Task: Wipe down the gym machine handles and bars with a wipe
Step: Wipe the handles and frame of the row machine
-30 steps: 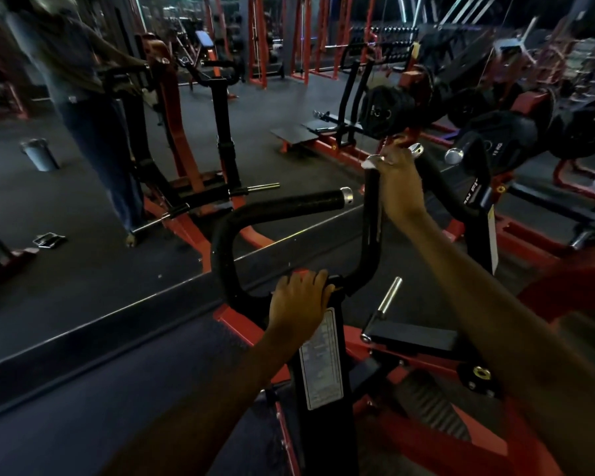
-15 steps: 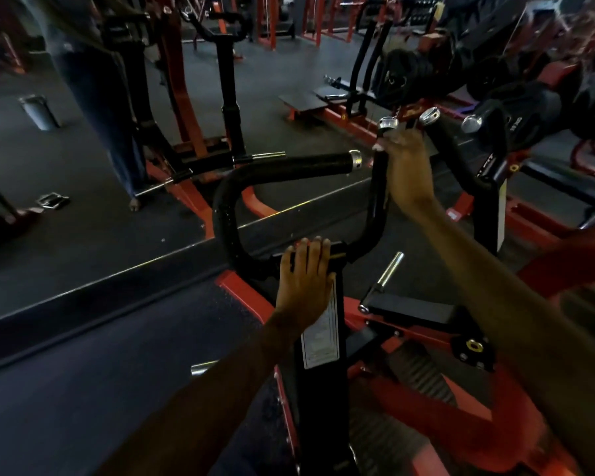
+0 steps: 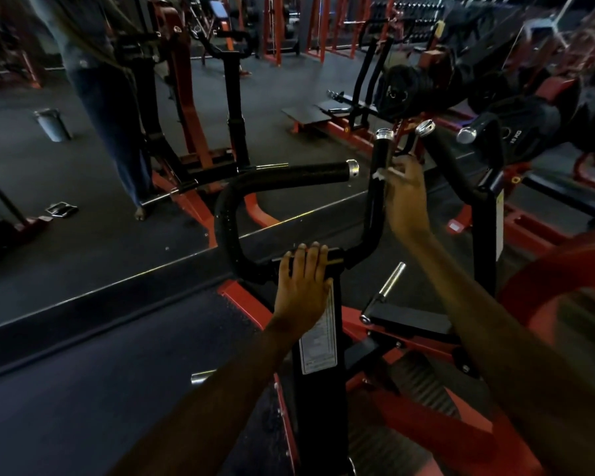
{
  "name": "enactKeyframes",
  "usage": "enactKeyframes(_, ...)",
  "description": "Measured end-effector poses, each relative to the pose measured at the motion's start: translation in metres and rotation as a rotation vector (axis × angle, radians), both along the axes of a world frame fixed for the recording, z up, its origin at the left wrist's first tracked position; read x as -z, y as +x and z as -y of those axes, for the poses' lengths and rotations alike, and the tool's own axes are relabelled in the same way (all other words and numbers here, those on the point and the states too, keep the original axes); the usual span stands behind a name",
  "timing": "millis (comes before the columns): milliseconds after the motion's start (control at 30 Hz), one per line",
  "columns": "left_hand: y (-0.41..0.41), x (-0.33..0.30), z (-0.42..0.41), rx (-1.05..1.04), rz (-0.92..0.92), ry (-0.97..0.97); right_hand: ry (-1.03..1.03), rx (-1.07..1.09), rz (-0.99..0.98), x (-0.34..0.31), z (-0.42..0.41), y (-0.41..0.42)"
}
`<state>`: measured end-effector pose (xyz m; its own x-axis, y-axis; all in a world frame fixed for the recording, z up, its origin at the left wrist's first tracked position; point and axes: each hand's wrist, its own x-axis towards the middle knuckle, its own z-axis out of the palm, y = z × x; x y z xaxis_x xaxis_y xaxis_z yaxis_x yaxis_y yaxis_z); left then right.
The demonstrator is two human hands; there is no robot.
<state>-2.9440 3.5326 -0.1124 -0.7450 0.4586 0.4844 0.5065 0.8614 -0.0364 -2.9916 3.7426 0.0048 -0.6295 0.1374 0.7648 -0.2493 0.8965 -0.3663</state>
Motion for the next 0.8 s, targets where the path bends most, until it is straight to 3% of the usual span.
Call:
enactKeyframes(100, 0.001, -0.003, 0.0, 0.004, 0.039, 0.006, -0.083, 0.027, 0.068, -0.005, 0.003, -0.001)
enactKeyframes(233, 0.001, -0.002, 0.001, 0.016, 0.03, 0.017, -0.066, 0.135, 0.058, 0.063, 0.012, 0.04)
enactKeyframes(300, 0.0, -0.001, 0.001, 0.023, 0.033, 0.014, -0.179, 0.106, 0.043, 0.087, 0.009, 0.05)
enactKeyframes(467, -0.001, 0.0, 0.0, -0.009, 0.033, -0.023, -0.615, 0.218, 0.042, -0.003, -0.011, -0.014)
enactKeyframes(533, -0.001, 0.002, -0.001, -0.016, 0.039, -0.019, -0.76, 0.187, 0.152, -0.041, -0.016, -0.05)
enactKeyframes(600, -0.002, 0.003, -0.001, -0.016, 0.032, -0.019, -0.738, 0.146, 0.313, -0.055, -0.015, -0.064)
enactKeyframes(800, -0.003, 0.004, -0.001, -0.007, -0.002, -0.008, -0.889, -0.059, 0.619, 0.028, -0.018, -0.023)
